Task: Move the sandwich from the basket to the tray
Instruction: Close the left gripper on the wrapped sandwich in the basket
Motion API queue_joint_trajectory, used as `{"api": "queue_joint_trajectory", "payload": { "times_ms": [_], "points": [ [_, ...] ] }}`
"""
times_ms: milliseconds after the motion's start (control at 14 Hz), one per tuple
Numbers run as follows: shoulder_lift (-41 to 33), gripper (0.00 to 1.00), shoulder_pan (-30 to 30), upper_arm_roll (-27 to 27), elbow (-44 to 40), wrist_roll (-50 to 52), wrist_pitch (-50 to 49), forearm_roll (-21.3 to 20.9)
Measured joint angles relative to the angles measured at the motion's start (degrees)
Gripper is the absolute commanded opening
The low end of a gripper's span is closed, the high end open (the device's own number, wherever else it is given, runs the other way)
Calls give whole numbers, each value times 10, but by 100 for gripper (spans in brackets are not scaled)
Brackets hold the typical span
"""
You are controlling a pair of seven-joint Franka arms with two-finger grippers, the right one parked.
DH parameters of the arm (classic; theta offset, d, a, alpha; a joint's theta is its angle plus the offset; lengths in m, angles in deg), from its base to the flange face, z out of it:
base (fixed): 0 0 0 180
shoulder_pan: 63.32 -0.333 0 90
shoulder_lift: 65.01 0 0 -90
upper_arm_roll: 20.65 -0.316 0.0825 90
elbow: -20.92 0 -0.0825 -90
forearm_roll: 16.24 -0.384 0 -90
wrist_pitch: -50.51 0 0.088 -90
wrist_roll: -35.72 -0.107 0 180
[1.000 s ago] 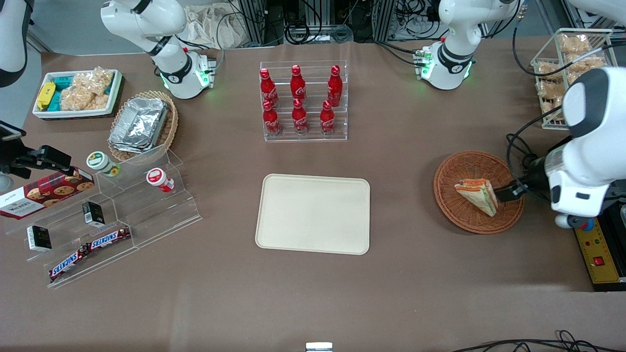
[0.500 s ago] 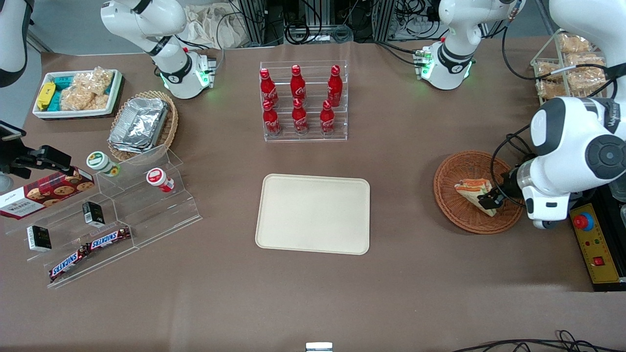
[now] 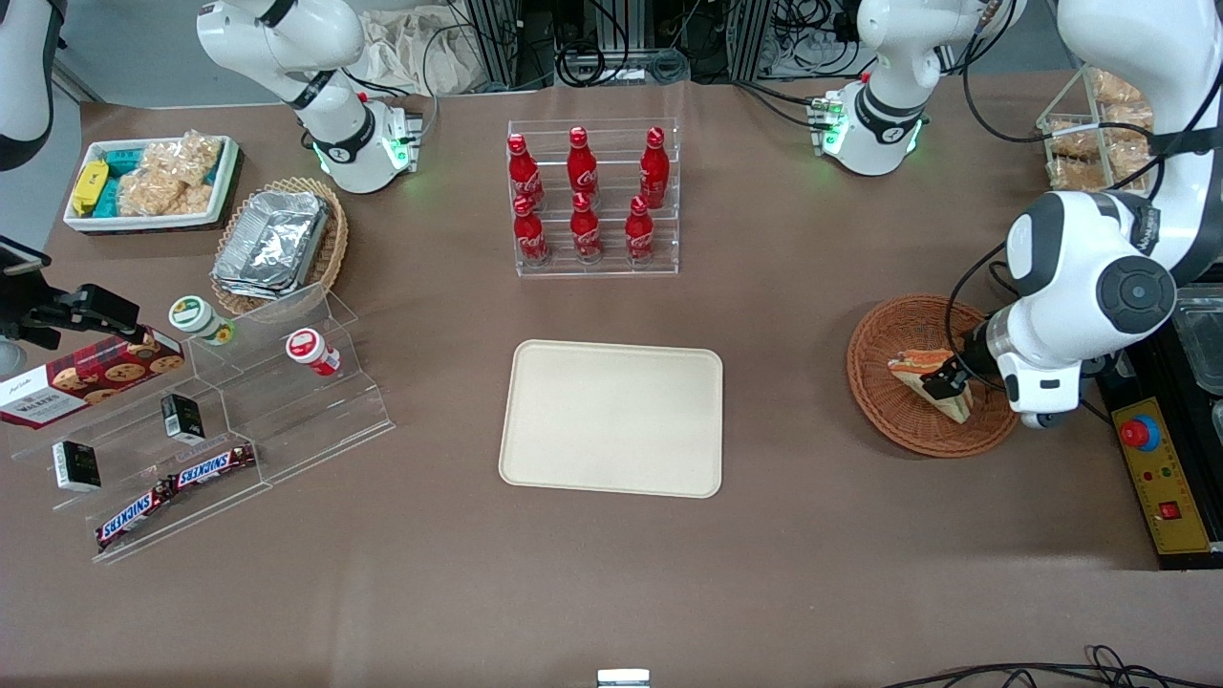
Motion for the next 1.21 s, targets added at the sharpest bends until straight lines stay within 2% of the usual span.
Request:
{"api": "queue_joint_trajectory", "payload": {
  "times_ms": [714,1214],
  "points": [
    [6,95,-31,-5,79,13,89,-4],
    [33,94,-39,-5,84,13,113,-18]
  ]
}}
